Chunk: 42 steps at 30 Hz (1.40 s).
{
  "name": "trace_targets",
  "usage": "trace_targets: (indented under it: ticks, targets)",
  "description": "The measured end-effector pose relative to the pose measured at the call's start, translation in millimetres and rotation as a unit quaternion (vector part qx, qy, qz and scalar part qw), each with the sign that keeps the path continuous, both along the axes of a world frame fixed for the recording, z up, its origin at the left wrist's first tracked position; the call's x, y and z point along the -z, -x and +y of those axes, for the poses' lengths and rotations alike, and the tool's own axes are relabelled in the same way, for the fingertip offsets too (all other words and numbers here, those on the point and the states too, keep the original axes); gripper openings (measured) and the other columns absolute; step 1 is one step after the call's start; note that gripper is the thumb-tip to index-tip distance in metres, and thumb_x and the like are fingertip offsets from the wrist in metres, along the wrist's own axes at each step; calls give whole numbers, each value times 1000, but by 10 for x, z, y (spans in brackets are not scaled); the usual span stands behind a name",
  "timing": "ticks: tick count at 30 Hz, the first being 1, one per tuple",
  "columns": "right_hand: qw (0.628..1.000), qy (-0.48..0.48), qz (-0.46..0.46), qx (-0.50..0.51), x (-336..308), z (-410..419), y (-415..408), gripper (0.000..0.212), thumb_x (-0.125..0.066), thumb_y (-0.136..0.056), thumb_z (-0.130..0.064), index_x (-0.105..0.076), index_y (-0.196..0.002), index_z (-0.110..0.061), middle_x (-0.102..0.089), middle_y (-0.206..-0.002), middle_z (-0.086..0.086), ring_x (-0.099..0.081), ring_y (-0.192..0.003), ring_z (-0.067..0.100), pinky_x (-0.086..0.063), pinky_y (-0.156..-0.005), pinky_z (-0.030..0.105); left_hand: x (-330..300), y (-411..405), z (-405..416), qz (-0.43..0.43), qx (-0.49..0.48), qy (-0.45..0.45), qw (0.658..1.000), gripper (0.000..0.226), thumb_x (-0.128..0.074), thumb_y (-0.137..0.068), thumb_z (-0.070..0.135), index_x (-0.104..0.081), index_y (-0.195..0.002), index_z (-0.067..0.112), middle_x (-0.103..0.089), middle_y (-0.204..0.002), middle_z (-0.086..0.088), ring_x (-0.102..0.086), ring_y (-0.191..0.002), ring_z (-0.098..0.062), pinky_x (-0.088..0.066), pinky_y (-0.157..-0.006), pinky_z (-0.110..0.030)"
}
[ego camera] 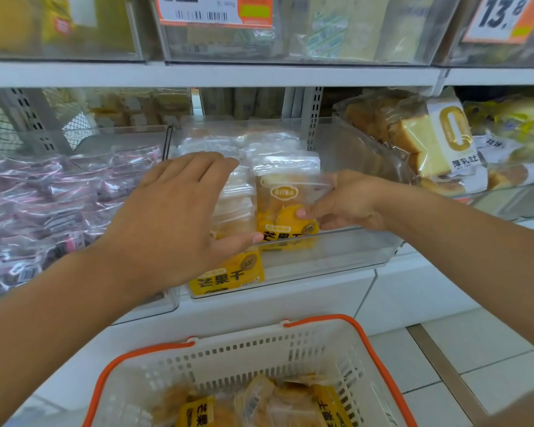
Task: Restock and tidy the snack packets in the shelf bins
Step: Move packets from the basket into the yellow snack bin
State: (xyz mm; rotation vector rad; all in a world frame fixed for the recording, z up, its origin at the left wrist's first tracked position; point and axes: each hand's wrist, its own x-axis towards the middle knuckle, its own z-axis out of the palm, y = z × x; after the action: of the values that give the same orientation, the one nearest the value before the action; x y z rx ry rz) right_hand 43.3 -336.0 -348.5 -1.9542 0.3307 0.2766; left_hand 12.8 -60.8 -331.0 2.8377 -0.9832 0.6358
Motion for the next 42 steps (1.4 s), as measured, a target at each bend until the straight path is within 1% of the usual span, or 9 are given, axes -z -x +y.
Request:
trace_targets:
  ticks: [6,16,25,29,32,34,37,40,42]
  targets:
    - [998,-2,-23,66,-70,190,13,81,-89,-68,-15,-48,-136,3,-52,-143,15,-68,-101,23,-60,-85,34,51,27,-45,41,-8,7,999,92,-39,-79,83,-31,-148,23,-39,-151,1,-36,-139,-22,-30,-113,-42]
    - [996,42,-57,46,-163,176,145,45,-88,-72,-25,-57,-104,-23,-61,-103,-2,-63,-97,18,-61,-81,36,77,-24,-24,7,10,9,1000,91,-39,-79,80,-33,-146,20,-44,-147,-1,-39,-136,-23,-32,-112,-43]
    - [987,146,-43,51,-192,90,271,92,-91,-67,-36,-47,-142,-7,-54,-135,7,-59,-112,25,-59,-79,35,23,-10,-18,-7,30,29,999,86,-47,-83,77,-36,-146,19,-45,-147,-2,-40,-136,-25,-32,-112,-44]
    - [819,447,-357,45,-388,175,543,40,-74,-82,-55,-62,-85,-17,-62,-83,-2,-59,-79,17,-49,-69,34,2,168,-13,-182,224,122,950,32,-63,-92,41,-66,-101,10,-66,-96,-9,-61,-87,-30,-49,-76,-45]
    - [767,381,-499,-133,-399,532,926,48,-58,-99,-38,-49,-60,-12,-43,-52,-2,-39,-49,14,-31,-51,27,395,446,8,-109,345,52,931,24,-62,-92,35,-65,-78,16,-60,-70,0,-55,-61,-23,-45,-54,-33]
    - [807,331,-383,-304,-31,831,1119,39,-54,-103,-26,-58,-67,-11,-48,-56,-3,-43,-46,13,-31,-48,20,968,559,43,72,285,-167,941,28,-52,-95,46,-63,-88,21,-63,-79,4,-61,-67,-21,-49,-58,-33]
    - [784,367,35,-500,920,1150,1374,37,-55,-99,-4,-57,-134,-17,-65,-118,5,-59,-60,-4,-50,-51,22,1979,635,342,384,15,-413,826,46,-57,-93,50,-58,-125,18,-65,-116,-1,-65,-99,-23,-55,-84,-38]
    - [658,465,235,-544,2006,1209,1524,81,-67,-96,-34,-20,-158,-14,-40,-153,9,-55,-123,24,-50,-95,38,2854,895,730,504,-196,-263,799,77,-73,-80,52,-44,-142,18,-60,-125,-4,-62,-112,-26,-53,-91,-39]
    - [719,496,226,-430,2594,1145,1584,100,-69,-86,-57,-17,-157,-10,-34,-155,10,-39,-138,33,-40,-109,45,3285,1169,849,512,-253,-138,809,89,-67,-77,62,-31,-149,26,-48,-136,-7,-52,-123,-32,-48,-99,-45]
